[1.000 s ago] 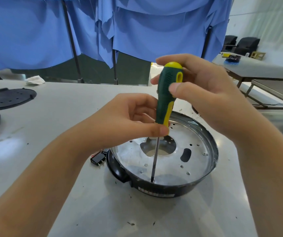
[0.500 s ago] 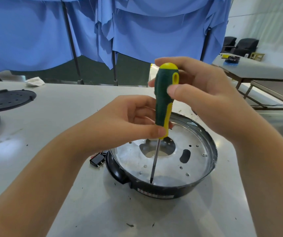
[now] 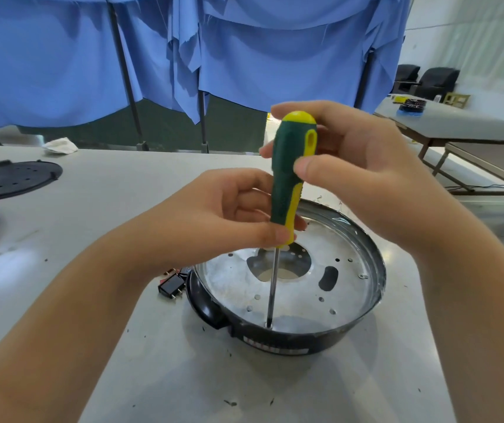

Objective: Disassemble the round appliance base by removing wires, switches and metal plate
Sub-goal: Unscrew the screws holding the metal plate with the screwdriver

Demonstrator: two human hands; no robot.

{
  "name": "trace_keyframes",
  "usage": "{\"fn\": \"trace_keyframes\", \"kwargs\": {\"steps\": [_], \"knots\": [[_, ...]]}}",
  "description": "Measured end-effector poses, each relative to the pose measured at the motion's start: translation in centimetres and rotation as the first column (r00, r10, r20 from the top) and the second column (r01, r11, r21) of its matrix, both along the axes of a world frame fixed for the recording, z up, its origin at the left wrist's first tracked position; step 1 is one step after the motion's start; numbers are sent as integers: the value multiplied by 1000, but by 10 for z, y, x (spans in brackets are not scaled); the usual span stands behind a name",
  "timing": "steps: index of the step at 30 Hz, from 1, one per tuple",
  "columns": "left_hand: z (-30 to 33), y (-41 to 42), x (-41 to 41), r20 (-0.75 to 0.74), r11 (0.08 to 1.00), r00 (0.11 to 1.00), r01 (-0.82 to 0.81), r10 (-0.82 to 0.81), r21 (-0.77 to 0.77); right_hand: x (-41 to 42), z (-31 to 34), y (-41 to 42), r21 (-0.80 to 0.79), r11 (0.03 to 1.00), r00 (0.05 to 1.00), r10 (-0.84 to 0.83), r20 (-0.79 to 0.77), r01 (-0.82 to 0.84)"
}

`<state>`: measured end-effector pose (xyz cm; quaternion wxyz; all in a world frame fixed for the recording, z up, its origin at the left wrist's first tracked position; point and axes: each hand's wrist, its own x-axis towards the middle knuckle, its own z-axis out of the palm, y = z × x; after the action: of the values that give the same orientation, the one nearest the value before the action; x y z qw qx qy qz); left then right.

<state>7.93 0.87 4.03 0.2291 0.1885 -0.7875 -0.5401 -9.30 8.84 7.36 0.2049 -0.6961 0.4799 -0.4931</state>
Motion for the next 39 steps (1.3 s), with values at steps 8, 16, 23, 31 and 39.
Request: {"fn": "trace_keyframes", "kwargs": {"steps": [8,16,23,31,39], "knots": [[-2,4,-11,6,987,993,-120,122,-106,3,-2,-2,3,998,995,-65,-74,65],[-3,0,-1,46,1000,999,17,-17,-2,-4,1,1,51,997,998,52,31,-53],[-6,3,-11,60,978,985,-149,159,-145,0,0,0,4,1000,998,-30,-49,30],[-4,-2,-3,49,1000,999,-11,12,-29,-4,2,0,46,999,1000,24,18,-25],[-7,5,-12,36,980,989,-135,141,-144,0,-1,-1,-22,996,993,-87,-85,85]]}}
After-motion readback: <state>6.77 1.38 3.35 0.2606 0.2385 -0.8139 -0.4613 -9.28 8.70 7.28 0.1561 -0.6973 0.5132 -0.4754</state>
